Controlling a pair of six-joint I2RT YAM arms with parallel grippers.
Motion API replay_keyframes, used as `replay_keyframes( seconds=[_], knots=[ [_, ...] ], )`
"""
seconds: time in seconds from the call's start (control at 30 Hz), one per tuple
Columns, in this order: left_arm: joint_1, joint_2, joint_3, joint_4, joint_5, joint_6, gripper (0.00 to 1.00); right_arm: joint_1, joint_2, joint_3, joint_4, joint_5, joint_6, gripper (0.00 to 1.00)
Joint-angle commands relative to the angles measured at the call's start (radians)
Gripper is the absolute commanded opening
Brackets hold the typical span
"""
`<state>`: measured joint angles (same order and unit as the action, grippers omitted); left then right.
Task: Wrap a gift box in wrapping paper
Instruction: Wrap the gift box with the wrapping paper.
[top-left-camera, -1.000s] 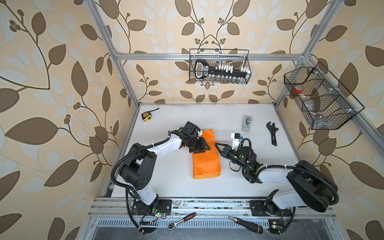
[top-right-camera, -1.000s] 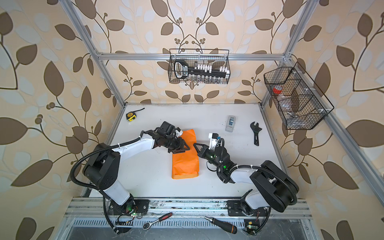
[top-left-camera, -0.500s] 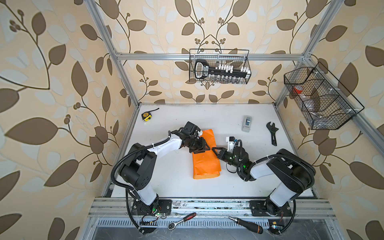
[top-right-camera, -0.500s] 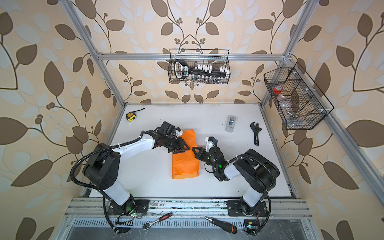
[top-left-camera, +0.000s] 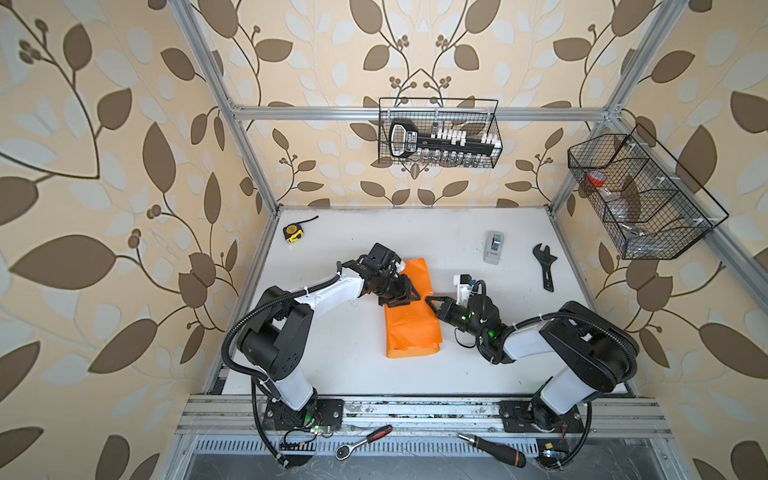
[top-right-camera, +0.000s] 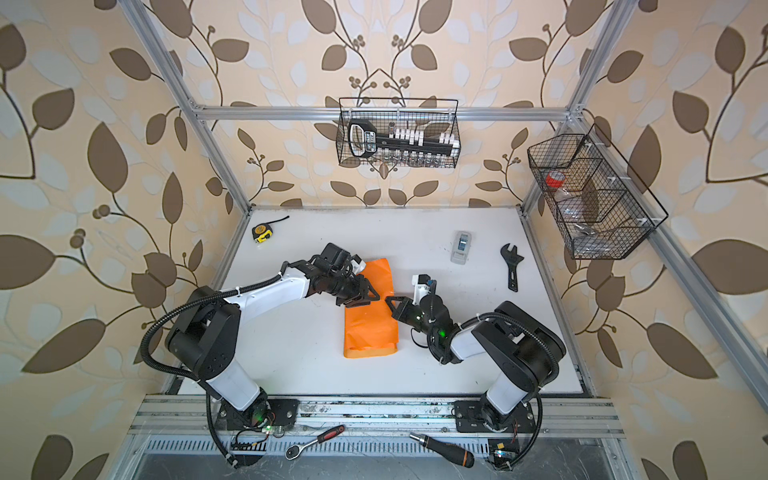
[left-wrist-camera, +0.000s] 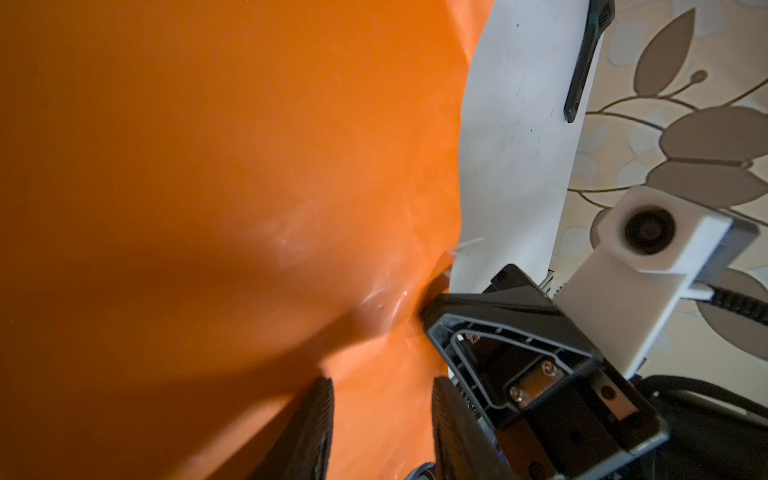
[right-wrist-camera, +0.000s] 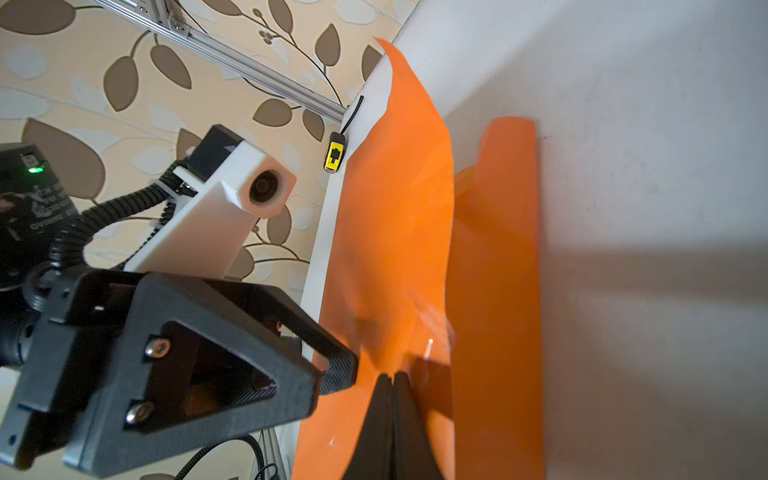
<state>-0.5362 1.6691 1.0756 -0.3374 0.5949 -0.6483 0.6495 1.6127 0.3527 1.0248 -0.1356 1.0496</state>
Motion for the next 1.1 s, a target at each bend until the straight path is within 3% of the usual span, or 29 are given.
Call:
replay_keyframes(
  seconds=[0.0, 0.2, 0.43, 0.6, 0.7, 1.07],
  knots=[
    [-0.02, 0.055, -0.028, -0.105, -0.064, 0.006, 0.43, -0.012, -0.067, -0.02, -0.134, -0.003, -0.036, 0.0],
    [-0.022, 0.058, -0.022, -0.109, -0.066, 0.007, 0.43, -0.015, -0.248, 0.149, -0.598, 0.084, -0.232, 0.0],
    [-0.025, 0.06, -0.017, -0.11, -0.067, 0.007, 0.43, -0.016, -0.195, 0.37, -0.95, 0.096, -0.393, 0.0],
    [-0.026, 0.06, -0.018, -0.11, -0.067, 0.004, 0.43, -0.017, -0.138, 0.441, -1.022, 0.083, -0.471, 0.19],
    [-0.027, 0.057, -0.017, -0.111, -0.068, 0.005, 0.43, -0.017, -0.116, 0.472, -1.046, 0.07, -0.516, 0.23],
    [-0.026, 0.058, -0.011, -0.114, -0.069, 0.004, 0.43, -0.003, -0.106, 0.509, -1.068, 0.041, -0.559, 0.27]
  ],
)
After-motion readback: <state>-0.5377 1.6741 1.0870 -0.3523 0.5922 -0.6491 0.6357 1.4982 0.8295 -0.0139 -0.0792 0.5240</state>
